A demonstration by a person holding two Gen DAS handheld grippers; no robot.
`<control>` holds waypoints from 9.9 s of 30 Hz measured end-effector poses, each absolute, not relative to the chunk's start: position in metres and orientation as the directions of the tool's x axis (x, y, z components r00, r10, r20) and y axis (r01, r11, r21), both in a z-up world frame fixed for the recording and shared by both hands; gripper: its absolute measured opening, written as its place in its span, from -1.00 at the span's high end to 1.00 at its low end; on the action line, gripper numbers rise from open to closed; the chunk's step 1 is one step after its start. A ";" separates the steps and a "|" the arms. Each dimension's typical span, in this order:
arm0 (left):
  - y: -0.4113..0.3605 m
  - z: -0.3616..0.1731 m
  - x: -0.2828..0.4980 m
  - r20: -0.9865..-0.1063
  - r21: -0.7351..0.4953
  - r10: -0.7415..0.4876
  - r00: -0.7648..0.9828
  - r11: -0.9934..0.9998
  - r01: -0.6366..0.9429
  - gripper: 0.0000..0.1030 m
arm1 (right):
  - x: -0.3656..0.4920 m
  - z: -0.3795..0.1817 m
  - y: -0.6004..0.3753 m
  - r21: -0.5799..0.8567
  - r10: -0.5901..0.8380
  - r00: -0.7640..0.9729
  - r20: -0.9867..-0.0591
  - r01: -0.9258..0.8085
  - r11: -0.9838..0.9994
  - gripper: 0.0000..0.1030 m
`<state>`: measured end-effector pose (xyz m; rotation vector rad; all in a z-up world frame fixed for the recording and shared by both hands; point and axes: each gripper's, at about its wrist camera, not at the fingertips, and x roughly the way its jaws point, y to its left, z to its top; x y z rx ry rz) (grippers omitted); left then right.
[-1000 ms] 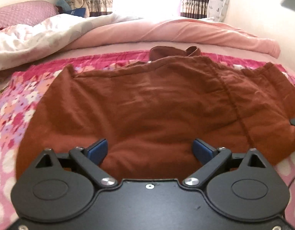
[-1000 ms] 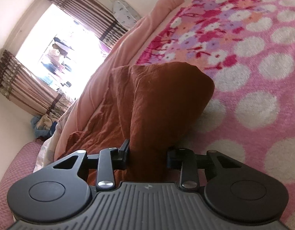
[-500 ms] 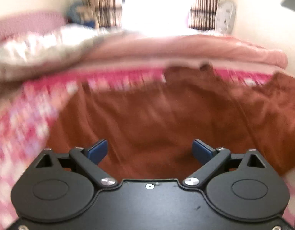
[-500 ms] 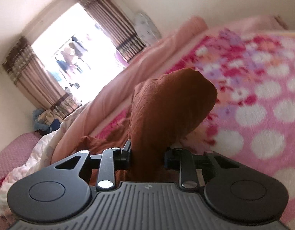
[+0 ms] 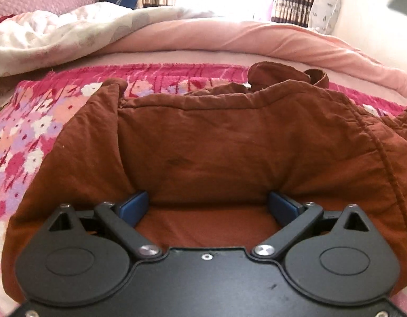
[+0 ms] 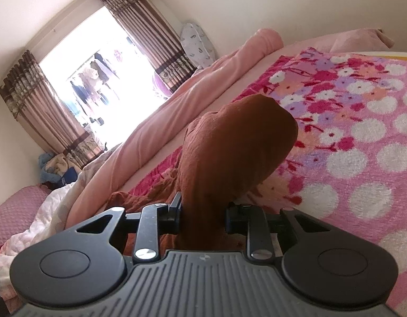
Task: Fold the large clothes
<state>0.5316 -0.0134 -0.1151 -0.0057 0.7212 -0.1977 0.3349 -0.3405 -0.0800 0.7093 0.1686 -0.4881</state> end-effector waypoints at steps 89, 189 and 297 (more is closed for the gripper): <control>0.159 -0.051 0.498 -0.655 -0.140 -0.175 0.735 0.984 0.109 -0.88 | 0.446 -0.085 -0.073 0.129 0.425 0.767 -0.480 -0.418 0.899 0.42; 0.085 -0.080 0.533 -0.673 0.201 0.124 0.729 0.979 0.019 -1.00 | 0.489 -0.025 -0.183 0.164 0.181 0.780 -0.599 -0.102 0.981 0.57; -0.074 -0.089 0.378 -0.653 0.047 -0.190 0.733 0.956 0.289 -0.22 | 0.311 -0.063 -0.287 0.187 0.074 0.841 -0.535 0.033 0.982 0.34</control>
